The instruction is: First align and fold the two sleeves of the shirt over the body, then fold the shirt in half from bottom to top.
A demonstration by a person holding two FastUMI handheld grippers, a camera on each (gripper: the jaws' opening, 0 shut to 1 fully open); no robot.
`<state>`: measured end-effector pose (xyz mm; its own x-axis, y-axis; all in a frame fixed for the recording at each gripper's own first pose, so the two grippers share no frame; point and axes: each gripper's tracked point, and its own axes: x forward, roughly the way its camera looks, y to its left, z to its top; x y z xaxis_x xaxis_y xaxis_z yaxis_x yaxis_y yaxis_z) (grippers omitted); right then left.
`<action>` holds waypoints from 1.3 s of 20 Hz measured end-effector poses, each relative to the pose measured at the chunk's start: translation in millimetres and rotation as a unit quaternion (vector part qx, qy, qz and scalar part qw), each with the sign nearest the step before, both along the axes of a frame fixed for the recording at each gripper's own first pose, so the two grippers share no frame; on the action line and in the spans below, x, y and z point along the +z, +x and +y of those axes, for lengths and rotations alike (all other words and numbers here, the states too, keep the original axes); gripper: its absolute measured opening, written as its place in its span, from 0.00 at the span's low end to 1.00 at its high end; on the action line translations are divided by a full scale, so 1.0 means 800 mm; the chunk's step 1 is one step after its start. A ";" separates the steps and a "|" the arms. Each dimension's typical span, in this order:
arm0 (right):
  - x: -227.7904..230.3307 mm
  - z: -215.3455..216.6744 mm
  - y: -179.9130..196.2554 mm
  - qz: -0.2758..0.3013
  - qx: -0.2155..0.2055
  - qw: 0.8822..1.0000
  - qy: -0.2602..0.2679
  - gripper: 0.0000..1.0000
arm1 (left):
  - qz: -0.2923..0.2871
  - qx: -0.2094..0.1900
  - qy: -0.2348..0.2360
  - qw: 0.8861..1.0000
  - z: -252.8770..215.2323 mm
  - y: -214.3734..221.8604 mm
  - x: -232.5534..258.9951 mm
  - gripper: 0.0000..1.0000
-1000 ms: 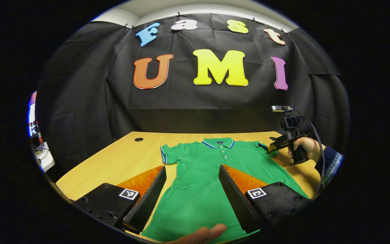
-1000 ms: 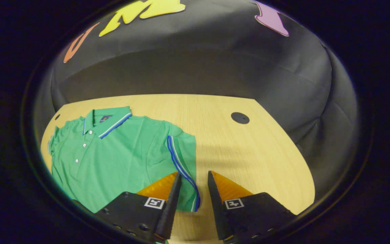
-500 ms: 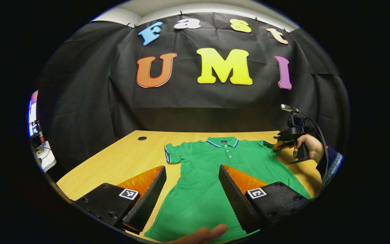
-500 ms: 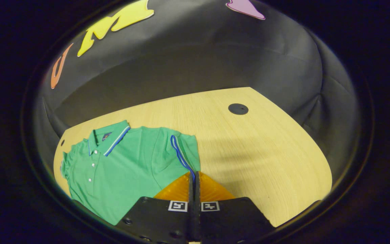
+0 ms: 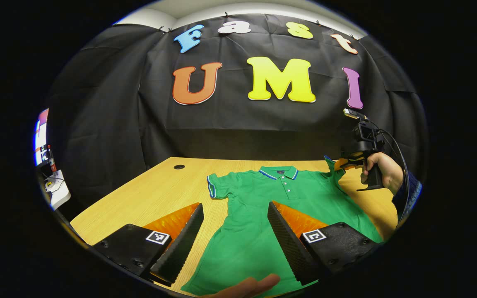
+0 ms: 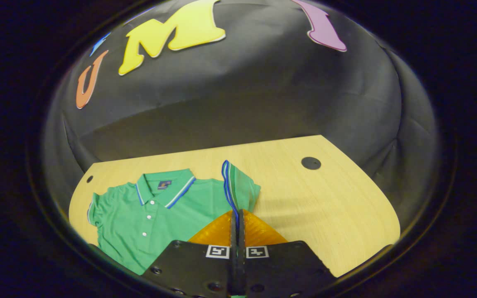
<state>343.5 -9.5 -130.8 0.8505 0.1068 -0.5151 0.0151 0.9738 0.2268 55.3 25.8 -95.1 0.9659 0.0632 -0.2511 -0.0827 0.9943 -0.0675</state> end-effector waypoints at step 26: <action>0.117 0.043 -0.204 -0.185 0.057 0.980 -0.035 0.96 | -0.024 0.023 0.020 0.999 0.013 0.020 0.038 1.00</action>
<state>180.5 24.8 -37.1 0.9654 0.1863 -0.1824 -0.1645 0.9780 0.1281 71.5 35.8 -64.8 0.9726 0.1169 -0.2009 -0.1260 0.9915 -0.0333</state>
